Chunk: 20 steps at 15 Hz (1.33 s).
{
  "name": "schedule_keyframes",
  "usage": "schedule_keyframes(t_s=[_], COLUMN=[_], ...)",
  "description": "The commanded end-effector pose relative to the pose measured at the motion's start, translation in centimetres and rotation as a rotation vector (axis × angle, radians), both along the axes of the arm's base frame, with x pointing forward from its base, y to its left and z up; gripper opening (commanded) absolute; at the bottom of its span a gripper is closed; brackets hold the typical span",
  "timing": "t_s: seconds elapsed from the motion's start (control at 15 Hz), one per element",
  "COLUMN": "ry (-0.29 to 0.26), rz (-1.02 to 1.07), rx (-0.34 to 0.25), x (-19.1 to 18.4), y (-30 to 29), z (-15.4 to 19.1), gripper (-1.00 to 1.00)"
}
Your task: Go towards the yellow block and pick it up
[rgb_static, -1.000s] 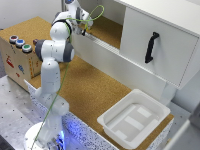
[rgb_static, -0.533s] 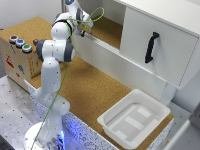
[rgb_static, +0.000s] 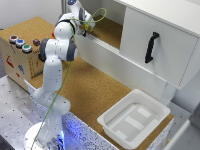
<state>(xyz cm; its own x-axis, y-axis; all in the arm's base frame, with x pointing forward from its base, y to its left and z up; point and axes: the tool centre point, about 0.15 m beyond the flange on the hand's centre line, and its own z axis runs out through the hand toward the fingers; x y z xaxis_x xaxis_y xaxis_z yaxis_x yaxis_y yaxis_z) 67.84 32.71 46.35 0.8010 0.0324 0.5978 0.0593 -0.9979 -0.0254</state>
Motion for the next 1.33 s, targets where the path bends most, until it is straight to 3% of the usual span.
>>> schedule_keyframes(t_s=[0.0,0.6,1.07,1.27], ry=[0.051,0.018,-0.017,-0.026], rz=[-0.045,-0.078,-0.082,0.028], rx=[-0.051,-0.062,-0.099,-0.104], x=[2.7,0.8,-5.1,-8.3], y=[1.2,-0.5,-3.3,-5.0], z=[-0.5,1.5,6.5,6.5], gripper=[-1.00,-1.00,-1.00,-1.00])
